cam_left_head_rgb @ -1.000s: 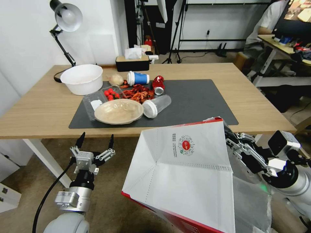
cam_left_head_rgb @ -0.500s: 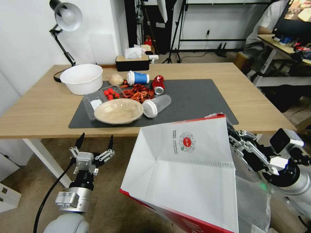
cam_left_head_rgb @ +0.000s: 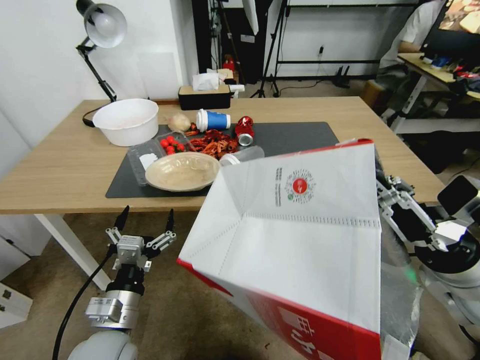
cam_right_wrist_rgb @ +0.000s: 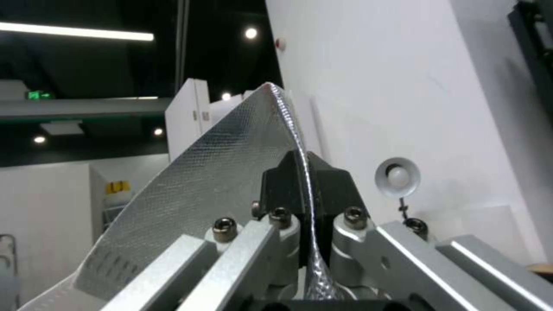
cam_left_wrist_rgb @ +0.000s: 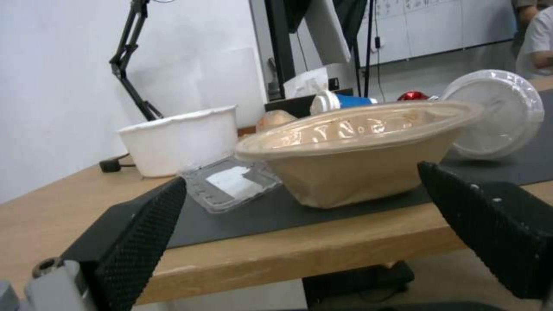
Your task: Pick up the food delivery bag from the floor and place it on the table.
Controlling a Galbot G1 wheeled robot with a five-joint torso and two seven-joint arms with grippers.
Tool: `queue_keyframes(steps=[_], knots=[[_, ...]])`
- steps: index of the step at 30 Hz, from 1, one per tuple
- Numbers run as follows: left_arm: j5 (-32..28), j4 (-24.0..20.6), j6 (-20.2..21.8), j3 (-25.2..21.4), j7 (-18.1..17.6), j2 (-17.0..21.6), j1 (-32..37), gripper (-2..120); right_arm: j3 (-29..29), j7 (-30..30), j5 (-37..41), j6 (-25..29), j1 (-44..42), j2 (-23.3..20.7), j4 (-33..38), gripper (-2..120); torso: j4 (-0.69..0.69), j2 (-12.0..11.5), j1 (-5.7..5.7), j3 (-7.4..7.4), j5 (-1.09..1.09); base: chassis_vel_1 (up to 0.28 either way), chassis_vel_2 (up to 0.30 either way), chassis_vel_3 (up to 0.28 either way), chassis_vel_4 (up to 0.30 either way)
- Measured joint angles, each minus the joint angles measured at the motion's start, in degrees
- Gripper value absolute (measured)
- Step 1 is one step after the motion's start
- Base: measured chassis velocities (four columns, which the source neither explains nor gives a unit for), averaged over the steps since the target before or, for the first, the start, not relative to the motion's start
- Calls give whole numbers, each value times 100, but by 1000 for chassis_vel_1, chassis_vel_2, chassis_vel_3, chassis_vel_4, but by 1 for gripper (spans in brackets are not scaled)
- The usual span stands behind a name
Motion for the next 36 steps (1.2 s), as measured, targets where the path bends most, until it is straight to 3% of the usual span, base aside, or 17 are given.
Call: queue_keyframes(steps=[11, 25, 36], knots=[[3, -37, -27, 38, -39, -11, 54, 100, -20, 1549, 338, 483, 692, -274, 115, 0, 1, -7, -3, -3, 0, 0, 0, 0, 0], [42, -62, -26, 53, -47, -28, 90, 100, -182, 2899, 398, 904, 1310, -373, -27, 0, 0, -10, -4, -6, 0, 0, 0, 0, 0], [60, -22, -32, 74, -47, -48, 88, 100, -303, 3609, 578, 1129, 1713, -364, -351, 0, 0, -12, -5, -6, 0, 0, 0, 0, 0]])
